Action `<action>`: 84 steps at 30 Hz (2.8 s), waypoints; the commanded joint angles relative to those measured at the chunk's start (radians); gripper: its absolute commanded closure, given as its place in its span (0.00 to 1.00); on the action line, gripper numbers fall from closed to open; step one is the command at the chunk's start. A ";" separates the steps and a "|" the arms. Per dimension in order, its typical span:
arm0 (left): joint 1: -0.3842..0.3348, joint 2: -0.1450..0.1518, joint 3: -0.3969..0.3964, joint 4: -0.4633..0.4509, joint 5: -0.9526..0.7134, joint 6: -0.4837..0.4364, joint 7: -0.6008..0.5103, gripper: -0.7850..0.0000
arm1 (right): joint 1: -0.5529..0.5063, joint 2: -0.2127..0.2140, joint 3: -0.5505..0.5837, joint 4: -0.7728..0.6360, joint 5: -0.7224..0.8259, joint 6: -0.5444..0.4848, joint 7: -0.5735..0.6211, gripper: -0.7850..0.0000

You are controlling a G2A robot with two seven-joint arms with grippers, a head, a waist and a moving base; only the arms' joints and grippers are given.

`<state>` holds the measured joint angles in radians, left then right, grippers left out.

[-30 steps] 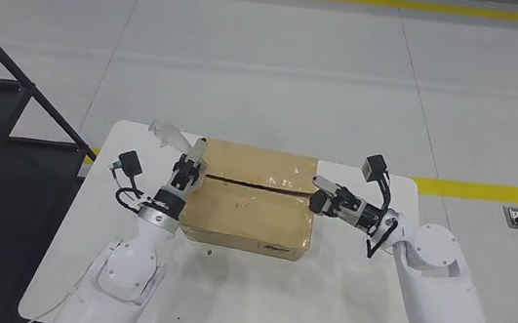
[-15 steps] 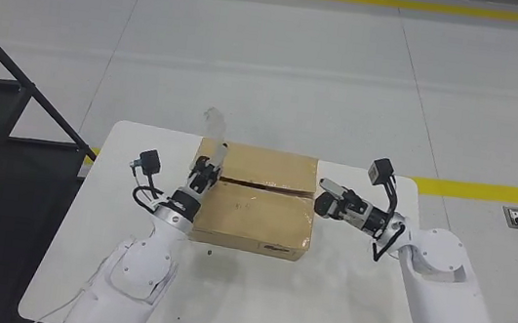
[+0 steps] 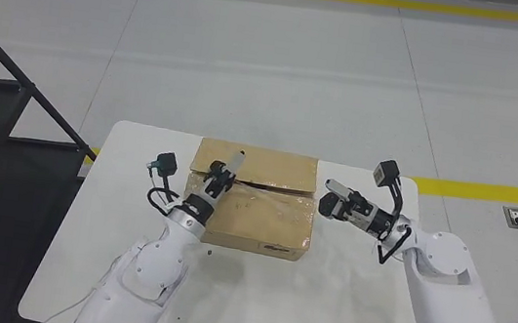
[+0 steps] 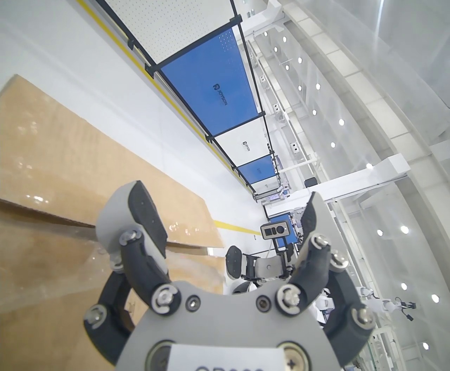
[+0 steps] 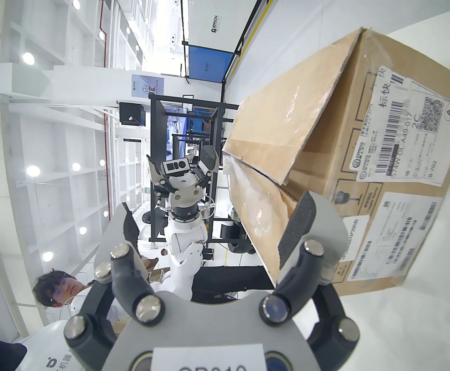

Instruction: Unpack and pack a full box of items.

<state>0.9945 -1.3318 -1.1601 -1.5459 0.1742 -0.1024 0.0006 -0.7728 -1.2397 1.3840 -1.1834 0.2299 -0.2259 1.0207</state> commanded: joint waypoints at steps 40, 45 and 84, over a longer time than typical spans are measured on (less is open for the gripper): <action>0.251 0.042 -0.418 -0.149 -0.374 -0.011 -0.247 0.00 | 0.032 -0.022 -0.381 -0.318 -0.728 -0.097 -0.245 0.00; 0.255 0.043 -0.421 -0.148 -0.380 -0.015 -0.252 0.00 | 0.051 -0.033 -0.429 -0.312 -0.779 -0.055 -0.258 0.00; 0.251 0.047 -0.375 -0.153 -0.362 -0.010 -0.273 0.00 | 0.070 -0.043 -0.262 -0.190 -0.538 -0.002 -0.284 0.00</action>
<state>1.2508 -1.2843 -1.5394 -1.7031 -0.1879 -0.1148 -0.2704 -0.7154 -1.2844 1.1080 -1.3999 -0.3712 -0.2108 0.6870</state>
